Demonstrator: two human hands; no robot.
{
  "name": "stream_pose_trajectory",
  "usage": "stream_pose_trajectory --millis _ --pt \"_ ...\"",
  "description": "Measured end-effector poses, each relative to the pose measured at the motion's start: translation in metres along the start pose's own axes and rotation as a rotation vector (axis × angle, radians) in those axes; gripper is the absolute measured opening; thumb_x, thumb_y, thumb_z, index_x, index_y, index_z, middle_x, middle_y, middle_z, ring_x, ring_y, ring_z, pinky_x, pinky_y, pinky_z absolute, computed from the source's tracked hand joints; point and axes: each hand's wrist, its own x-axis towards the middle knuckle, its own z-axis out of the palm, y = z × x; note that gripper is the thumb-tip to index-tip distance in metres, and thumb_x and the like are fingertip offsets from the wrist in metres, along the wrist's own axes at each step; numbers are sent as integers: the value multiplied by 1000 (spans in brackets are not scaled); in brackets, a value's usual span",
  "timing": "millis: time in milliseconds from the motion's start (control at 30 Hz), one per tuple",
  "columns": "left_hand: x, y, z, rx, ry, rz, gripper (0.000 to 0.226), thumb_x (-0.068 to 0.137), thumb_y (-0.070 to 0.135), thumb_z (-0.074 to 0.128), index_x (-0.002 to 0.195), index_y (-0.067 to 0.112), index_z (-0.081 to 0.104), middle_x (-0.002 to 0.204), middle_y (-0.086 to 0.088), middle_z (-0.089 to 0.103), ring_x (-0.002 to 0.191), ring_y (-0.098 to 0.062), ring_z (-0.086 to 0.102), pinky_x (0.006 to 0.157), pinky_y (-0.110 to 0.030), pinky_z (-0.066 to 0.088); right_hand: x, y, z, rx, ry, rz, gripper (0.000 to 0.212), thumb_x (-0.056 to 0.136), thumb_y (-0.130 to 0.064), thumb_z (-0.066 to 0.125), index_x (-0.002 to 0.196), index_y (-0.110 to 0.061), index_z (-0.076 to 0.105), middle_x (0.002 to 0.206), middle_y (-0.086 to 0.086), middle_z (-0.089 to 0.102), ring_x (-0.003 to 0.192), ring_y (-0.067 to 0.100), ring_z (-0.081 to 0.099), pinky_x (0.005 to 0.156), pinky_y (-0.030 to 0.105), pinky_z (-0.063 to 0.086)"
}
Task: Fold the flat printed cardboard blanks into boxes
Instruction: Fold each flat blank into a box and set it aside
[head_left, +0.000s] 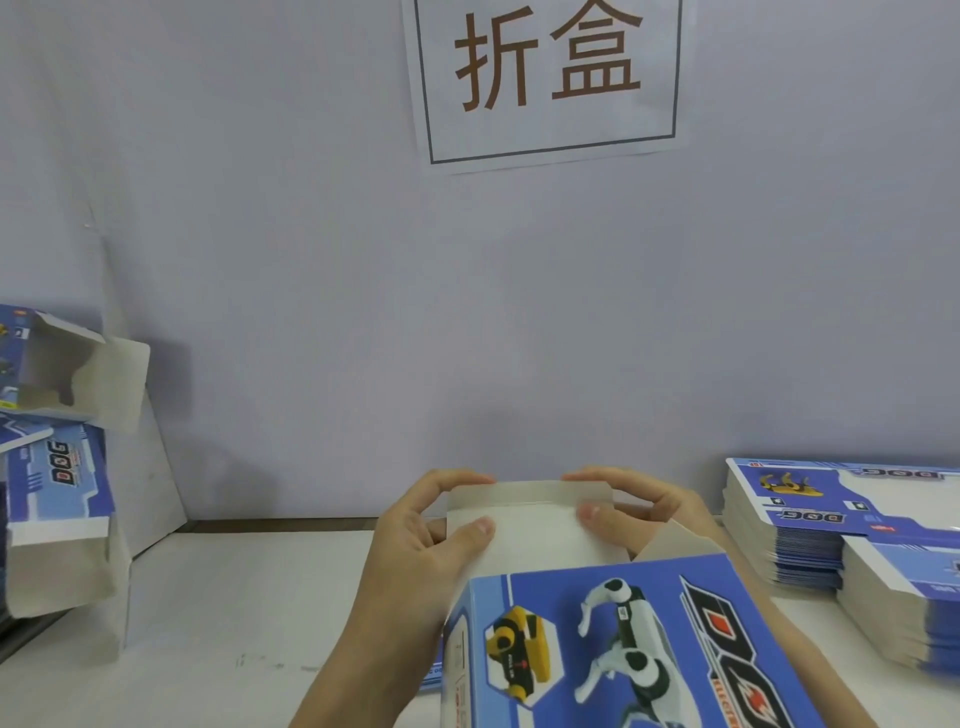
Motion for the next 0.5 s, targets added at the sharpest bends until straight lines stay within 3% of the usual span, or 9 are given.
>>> stream_pose_trajectory --millis 133,200,267,333,367,433,500 --pt "0 -1 0 5 21 1 25 92 5 64 73 20 68 78 -19 72 62 -29 72 46 -29 53 2 -2 1 -13 31 7 12 73 -12 72 71 -19 81 71 10 74 45 11 62 41 17 46" --pt "1 -2 1 8 34 7 21 92 5 65 76 18 69 79 -19 72 64 -30 72 47 -30 54 0 -6 1 15 23 30 18 77 -5 69 70 -17 81 67 10 73 43 12 62 38 17 45" --pt "1 -3 3 0 61 19 13 93 8 64 88 19 70 82 -20 73 67 -32 73 50 -33 57 6 -11 2 11 -5 82 20 77 -13 67 89 -20 81 74 12 73 59 23 67 43 23 51" --pt "1 -3 3 -10 102 44 15 94 12 63 99 25 69 84 -18 75 68 -32 74 50 -33 57 5 -13 -4 15 -28 150 33 91 -19 59 122 -20 68 88 12 70 79 31 65 56 24 53" --pt "2 -2 2 -18 133 60 17 94 13 63 103 26 67 85 -17 76 68 -31 74 50 -33 58 5 -15 -6 58 -36 203 36 95 -26 55 129 -21 63 90 11 70 80 30 67 58 25 55" --pt "2 -2 -3 -24 218 98 18 95 17 62 109 28 62 86 -13 77 70 -30 75 51 -36 59 -1 -24 -8 269 -152 288 52 80 -51 67 124 -25 70 97 13 75 82 33 74 61 32 59" --pt "2 -1 -7 -26 298 145 17 94 21 63 109 29 59 87 -8 78 73 -30 76 52 -36 59 -6 -30 -9 278 -290 284 89 41 -60 93 119 -23 73 118 16 72 102 35 72 70 35 61"
